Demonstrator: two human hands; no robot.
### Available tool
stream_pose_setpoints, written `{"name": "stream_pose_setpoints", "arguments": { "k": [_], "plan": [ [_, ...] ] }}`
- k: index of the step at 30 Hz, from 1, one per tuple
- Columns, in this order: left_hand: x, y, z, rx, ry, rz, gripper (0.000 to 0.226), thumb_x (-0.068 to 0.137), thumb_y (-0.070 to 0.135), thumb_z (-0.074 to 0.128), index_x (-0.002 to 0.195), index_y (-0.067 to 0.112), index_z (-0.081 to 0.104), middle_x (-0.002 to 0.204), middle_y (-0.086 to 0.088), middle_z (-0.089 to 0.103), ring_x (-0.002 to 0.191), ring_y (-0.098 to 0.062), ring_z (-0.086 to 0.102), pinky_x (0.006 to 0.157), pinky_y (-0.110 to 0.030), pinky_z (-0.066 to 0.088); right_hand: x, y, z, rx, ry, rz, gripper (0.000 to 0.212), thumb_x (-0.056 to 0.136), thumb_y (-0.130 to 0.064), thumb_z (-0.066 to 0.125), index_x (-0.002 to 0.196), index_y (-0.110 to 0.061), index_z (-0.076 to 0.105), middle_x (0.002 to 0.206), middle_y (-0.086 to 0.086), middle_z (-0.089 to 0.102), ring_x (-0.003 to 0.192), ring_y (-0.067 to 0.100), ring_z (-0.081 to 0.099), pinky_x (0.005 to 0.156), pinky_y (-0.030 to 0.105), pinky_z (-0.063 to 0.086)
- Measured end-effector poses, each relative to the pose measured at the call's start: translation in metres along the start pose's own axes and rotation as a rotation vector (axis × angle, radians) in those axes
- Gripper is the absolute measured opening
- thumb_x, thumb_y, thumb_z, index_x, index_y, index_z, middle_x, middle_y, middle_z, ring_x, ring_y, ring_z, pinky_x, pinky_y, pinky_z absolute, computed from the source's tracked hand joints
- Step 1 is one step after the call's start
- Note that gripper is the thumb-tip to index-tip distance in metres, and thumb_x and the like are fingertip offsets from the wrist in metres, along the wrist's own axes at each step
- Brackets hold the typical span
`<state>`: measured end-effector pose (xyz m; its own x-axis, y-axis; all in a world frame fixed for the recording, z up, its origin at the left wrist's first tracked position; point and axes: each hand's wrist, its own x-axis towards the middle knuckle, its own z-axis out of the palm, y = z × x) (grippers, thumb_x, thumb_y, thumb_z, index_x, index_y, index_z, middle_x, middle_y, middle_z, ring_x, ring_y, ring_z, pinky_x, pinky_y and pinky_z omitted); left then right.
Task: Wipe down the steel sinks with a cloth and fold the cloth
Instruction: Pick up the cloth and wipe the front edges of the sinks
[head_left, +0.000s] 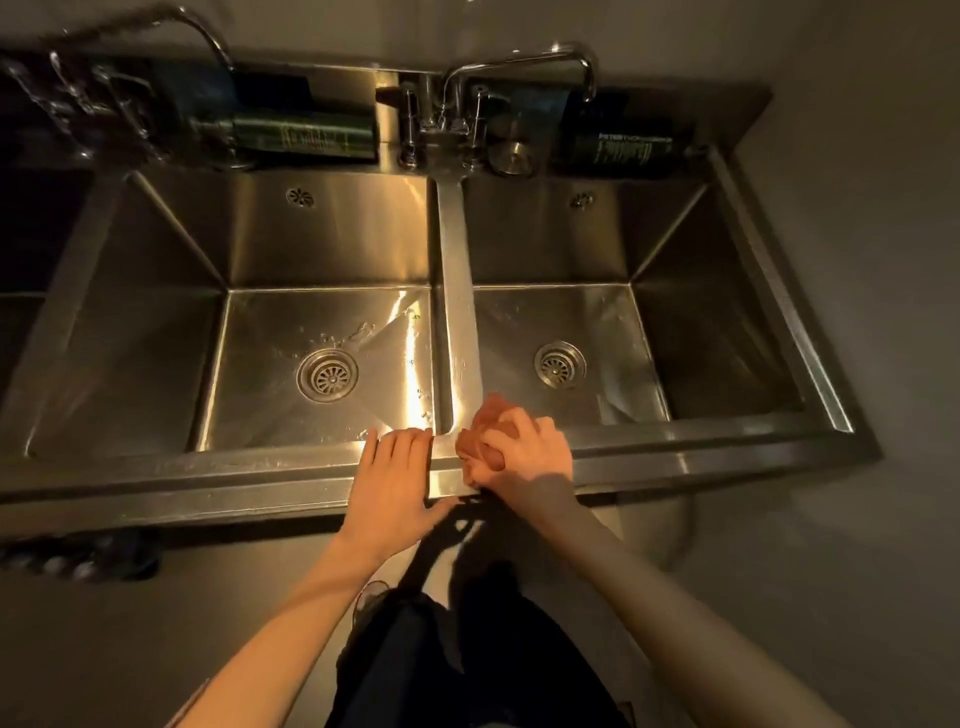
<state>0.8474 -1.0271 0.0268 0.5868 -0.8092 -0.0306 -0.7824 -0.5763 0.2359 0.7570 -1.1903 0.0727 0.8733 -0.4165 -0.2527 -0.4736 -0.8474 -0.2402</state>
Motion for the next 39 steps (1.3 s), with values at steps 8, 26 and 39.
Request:
{"name": "stream_pose_setpoints", "arguments": {
  "k": [8,26,39],
  "plan": [
    [0.026,0.067,0.005,0.008,-0.002,0.111,0.081,0.071,0.059,0.068,0.133,0.010,0.049,0.137,-0.009,0.048,0.132,-0.028,0.038,0.112,-0.047,0.019,-0.033,0.152,-0.024,-0.035,0.093,0.254,0.059,0.077,-0.066,0.036,0.119,-0.032,0.059,0.135,0.000,0.044,0.126,0.027,0.030,0.102,0.038,0.032],
    [0.079,0.156,0.029,-0.022,-0.091,0.113,0.075,0.071,0.068,0.058,0.124,0.017,0.053,0.122,-0.001,0.057,0.108,-0.024,0.054,0.094,-0.043,0.042,-0.053,0.295,-0.046,-0.029,0.172,0.480,0.044,0.082,-0.051,0.057,0.115,-0.023,0.063,0.126,0.008,0.049,0.103,0.034,0.049,0.085,0.037,0.043],
    [0.087,0.159,0.027,-0.066,-0.171,0.069,0.069,0.076,0.064,0.055,0.130,0.022,0.042,0.127,0.004,0.045,0.116,-0.018,0.041,0.097,-0.036,0.032,-0.051,0.211,-0.018,-0.014,0.267,0.189,0.037,0.068,-0.046,0.076,0.098,-0.027,0.070,0.113,0.005,0.060,0.096,0.030,0.057,0.073,0.034,0.048]
  ]
}}
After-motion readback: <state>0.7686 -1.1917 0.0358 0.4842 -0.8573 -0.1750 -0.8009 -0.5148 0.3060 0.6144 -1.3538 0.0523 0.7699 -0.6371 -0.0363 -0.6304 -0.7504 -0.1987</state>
